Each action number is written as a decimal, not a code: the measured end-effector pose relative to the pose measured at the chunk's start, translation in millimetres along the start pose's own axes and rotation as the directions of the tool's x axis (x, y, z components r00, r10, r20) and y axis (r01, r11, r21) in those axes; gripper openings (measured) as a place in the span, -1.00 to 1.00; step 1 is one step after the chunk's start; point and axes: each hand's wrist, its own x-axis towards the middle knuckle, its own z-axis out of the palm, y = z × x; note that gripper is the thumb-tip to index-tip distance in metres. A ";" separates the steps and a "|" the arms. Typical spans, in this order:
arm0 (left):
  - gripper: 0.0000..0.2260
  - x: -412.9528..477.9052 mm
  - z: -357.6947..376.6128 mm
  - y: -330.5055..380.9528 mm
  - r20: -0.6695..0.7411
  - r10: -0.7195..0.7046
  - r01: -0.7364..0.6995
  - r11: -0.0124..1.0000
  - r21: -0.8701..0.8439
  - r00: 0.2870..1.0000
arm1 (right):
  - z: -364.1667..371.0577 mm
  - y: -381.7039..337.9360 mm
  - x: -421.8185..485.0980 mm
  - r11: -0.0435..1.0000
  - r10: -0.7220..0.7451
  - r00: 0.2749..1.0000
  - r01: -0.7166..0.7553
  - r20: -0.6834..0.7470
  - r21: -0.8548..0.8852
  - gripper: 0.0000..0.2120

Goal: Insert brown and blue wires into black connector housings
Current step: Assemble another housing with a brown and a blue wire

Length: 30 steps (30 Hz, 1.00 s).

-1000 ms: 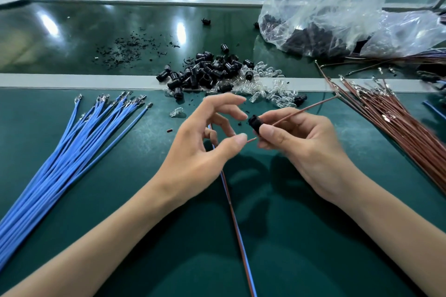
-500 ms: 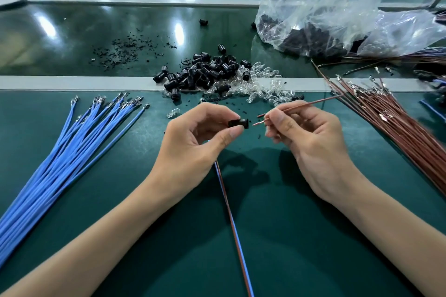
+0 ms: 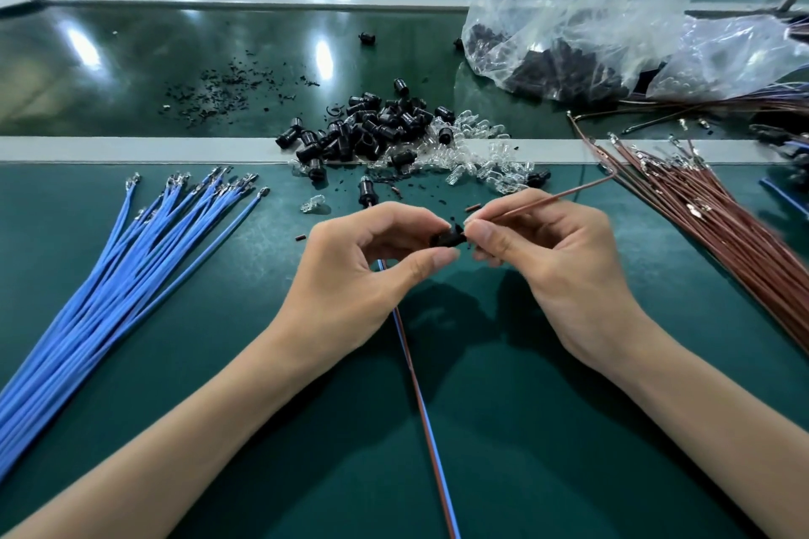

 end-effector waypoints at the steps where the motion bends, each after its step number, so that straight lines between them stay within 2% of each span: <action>1: -0.84 -0.3 0.3 0.4 0.005 0.007 -0.007 1.000 0.017 1.000 | -0.5 0.1 -0.1 1.000 0.000 1.000 0.001 0.010 -0.015 -0.98; 10: -0.82 -0.3 -1.0 -1.7 -0.010 0.080 -0.078 0.993 0.092 0.997 | -1.4 0.9 0.2 0.999 0.009 0.999 -0.007 0.041 -0.050 -0.91; 15: -0.84 -0.4 0.0 -2.7 -0.033 0.054 -0.051 0.995 0.084 0.998 | -1.5 0.1 -0.2 0.998 0.035 0.996 -0.031 0.085 -0.048 -0.90; 18: -0.85 0.3 0.9 -1.7 -0.064 0.024 -0.019 0.997 0.071 0.998 | -4.3 -1.0 -0.1 0.995 0.086 0.990 -0.091 0.109 0.036 -0.78; 21: -0.86 0.1 0.9 -0.2 -0.063 0.028 -0.020 0.992 0.128 0.998 | -5.1 0.2 2.7 0.986 0.125 0.992 -0.127 0.031 0.105 -0.77; 23: -0.85 -0.6 0.6 0.3 -0.046 0.049 -0.040 0.982 0.183 0.998 | -3.8 0.9 3.0 0.995 0.099 0.995 -0.099 -0.002 0.032 -0.81; 26: -0.86 -1.5 0.0 0.2 -0.039 0.062 -0.053 0.976 0.212 0.997 | -1.8 0.8 0.9 0.993 0.053 0.997 -0.047 0.051 -0.107 -0.88; 28: -0.88 -1.0 0.4 -0.5 -0.049 0.055 -0.043 0.973 0.227 0.997 | -3.0 -0.5 0.2 0.997 0.069 0.996 -0.067 0.060 -0.028 -0.90; 30: -0.90 -0.7 0.8 -1.4 -0.065 0.049 -0.032 0.969 0.245 0.997 | -5.0 -0.9 2.5 0.973 0.136 0.990 -0.142 0.046 0.181 -0.82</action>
